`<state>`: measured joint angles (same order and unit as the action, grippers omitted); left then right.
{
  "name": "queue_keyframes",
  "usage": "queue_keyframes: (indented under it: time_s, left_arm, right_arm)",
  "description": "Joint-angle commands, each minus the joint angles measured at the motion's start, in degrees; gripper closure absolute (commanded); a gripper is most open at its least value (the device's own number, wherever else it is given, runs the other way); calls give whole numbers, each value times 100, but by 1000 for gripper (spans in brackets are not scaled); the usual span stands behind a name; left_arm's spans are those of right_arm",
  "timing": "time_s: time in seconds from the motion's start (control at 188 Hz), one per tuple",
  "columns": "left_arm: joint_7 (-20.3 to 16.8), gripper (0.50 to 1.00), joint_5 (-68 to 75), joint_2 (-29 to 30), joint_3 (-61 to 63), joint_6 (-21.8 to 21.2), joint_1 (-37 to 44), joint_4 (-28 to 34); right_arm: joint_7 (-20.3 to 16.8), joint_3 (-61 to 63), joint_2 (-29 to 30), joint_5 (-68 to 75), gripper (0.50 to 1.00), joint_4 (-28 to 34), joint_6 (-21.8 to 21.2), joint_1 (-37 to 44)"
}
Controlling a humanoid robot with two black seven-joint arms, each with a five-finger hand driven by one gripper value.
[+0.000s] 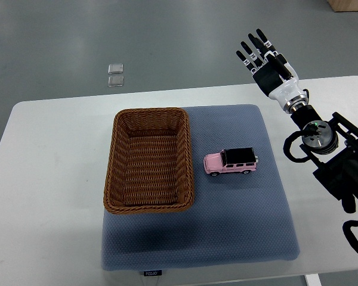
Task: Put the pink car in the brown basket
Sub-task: 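Move the right hand over the pink toy car, fingers open, then lower the right hand onto the car's black roof and close fingers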
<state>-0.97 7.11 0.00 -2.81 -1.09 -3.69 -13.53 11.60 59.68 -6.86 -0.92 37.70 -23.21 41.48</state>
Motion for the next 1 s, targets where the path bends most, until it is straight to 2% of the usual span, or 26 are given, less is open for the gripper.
queue_keyframes:
  time_s: [0.0, 0.282, 0.389, 0.469, 0.581, 0.628, 0.634, 0.698, 0.788, 0.831, 0.905, 0.996]
  left_arm:
    - [0, 500, 10, 0, 8, 3, 0, 0]
    - [0, 500, 27, 0, -10, -14, -9, 0]
    - [0, 500, 27, 0, -18, -14, -9, 0]
    - [0, 500, 27, 0, -27, -14, -88, -35]
    - [0, 500, 27, 0, -36, -49, -141, -97]
    - [0, 500, 27, 0, -36, -49, -141, -97]
    - [0, 500, 27, 0, -36, -49, -141, -132]
    - [0, 500, 27, 0, -36, -49, -141, -141]
    - [0, 500, 27, 0, -45, -49, -141, -141]
    - [0, 500, 27, 0, -45, -49, -141, -141]
    - [0, 500, 27, 0, -45, -49, -141, -132]
    - [0, 500, 27, 0, -45, -49, -141, -132]
  right_arm:
    - [0, -1, 0, -5, 593, -8, 0, 0]
    - [-9, -45, -132, -163, 593, 10, -105, 36]
    - [-9, -405, -290, -1086, 593, 10, -176, 282]
    - [-9, -712, -624, -2009, 593, 80, -316, 475]
    - [-237, -1740, -1397, -3967, 593, 703, -580, 914]
    - [-237, -1741, -1397, -3969, 593, 704, -580, 915]
    - [-272, -2367, -1745, -4743, 593, 1104, -580, 1176]
    - [-281, -3198, -2109, -5374, 593, 1486, -597, 1547]
    - [-316, -4298, -2399, -5630, 593, 1882, -606, 2039]
    - [-465, -4790, -2531, -5656, 593, 2119, -606, 2294]
    - [-755, -5107, -2601, -5647, 593, 2444, -597, 2453]
    - [-905, -5186, -2593, -5656, 593, 2602, -553, 2453]
